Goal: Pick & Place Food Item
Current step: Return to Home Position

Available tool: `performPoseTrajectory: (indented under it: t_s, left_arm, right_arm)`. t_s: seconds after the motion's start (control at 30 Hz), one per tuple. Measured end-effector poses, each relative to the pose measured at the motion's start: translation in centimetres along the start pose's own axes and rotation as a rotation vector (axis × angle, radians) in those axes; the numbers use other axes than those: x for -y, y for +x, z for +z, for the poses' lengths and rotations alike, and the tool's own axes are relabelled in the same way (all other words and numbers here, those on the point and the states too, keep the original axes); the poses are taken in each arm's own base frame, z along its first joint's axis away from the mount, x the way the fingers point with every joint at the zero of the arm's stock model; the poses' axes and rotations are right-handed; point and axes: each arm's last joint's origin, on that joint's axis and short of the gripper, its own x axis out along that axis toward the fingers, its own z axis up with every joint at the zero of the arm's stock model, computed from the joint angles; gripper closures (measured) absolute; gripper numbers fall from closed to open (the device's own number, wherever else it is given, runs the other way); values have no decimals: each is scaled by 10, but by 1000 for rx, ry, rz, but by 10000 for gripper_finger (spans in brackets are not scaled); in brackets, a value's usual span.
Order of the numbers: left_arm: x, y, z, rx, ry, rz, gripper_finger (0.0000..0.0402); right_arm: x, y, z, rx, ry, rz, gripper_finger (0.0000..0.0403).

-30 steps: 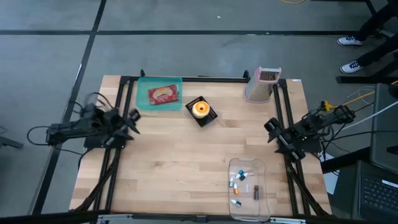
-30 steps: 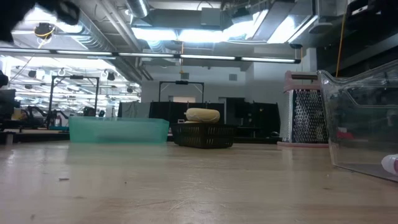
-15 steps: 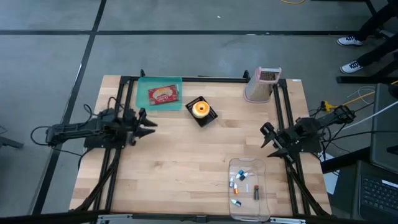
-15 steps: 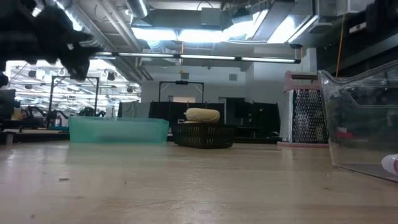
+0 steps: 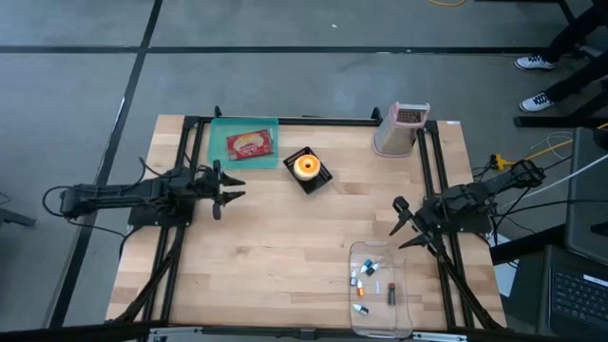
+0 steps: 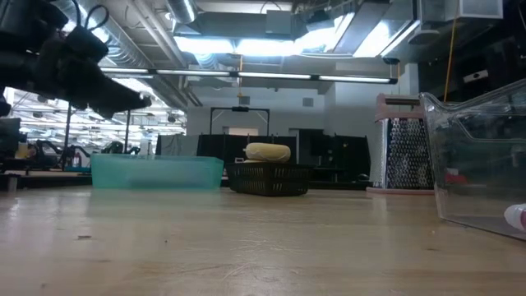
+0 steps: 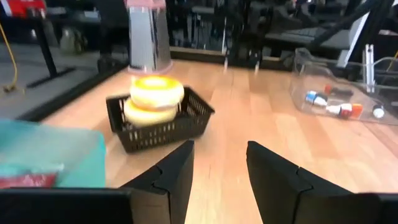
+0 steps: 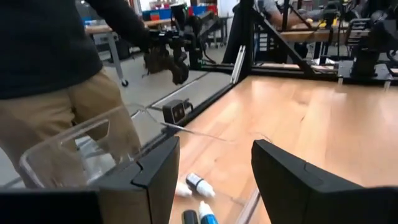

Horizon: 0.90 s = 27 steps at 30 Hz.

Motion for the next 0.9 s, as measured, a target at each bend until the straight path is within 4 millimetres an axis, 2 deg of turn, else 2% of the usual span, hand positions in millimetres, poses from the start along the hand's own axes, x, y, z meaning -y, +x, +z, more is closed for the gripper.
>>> performPoseTrajectory:
  t_s: [0.33,0.9]
  left_arm:
    - [-1,6,-8,-97,-2,8,259]
    - [-1,6,-8,-102,53,6,258]
  right_arm:
    - [1,5,-6,-76,44,-4,204]
    - [2,5,-6,-73,73,-9,204]
